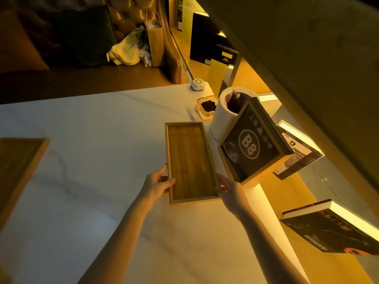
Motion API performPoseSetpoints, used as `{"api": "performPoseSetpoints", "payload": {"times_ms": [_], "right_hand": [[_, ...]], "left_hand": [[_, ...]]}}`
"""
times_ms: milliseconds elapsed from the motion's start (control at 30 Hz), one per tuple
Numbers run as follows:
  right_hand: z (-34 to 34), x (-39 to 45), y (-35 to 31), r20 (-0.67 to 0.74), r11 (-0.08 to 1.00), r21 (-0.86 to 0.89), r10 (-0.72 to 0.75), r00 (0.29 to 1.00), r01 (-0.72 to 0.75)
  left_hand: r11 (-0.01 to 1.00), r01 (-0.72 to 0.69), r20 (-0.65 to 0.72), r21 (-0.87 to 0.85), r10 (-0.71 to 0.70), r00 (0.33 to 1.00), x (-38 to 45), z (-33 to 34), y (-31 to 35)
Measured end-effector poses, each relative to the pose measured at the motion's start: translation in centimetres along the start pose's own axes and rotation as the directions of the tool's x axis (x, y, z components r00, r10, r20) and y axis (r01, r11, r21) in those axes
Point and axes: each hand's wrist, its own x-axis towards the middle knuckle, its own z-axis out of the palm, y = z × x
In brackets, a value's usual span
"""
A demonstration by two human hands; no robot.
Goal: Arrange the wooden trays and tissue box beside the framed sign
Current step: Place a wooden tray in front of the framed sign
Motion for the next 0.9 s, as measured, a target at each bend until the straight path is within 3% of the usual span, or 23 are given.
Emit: {"api": "performPoseSetpoints", "payload": {"times_ms": [500, 567, 700, 900], "right_hand": [[0.7, 3.6, 2.5, -0.089, 0.993, -0.109, 0.028, 0.996, -0.037], [1.1, 3.7, 3.1, -0.127, 0.988, -0.150, 0.004, 0.992, -0.024], [2.1, 3.5, 3.6, -0.243, 0.972, -0.235, -0.055, 0.968, -0.004], [3.1, 3.2, 3.6, -0.413, 0.969, -0.248, -0.111, 0.904, 0.006]], "left_hand": [[0.999, 0.043, 0.019, -0.003, -0.043, 0.999, 4.5, 1.6, -0.6], [0.998, -0.010, 0.028, 0.061, 0.009, 1.000, 4.7, 1.9, -0.7], [0.899, -0.093, -0.095, 0.427, 0.147, 0.985, 5.4, 2.6, -0.9], [0.835, -0.104, -0.101, 0.540, 0.187, 0.977, 5.6, 3.6, -0.9]]}}
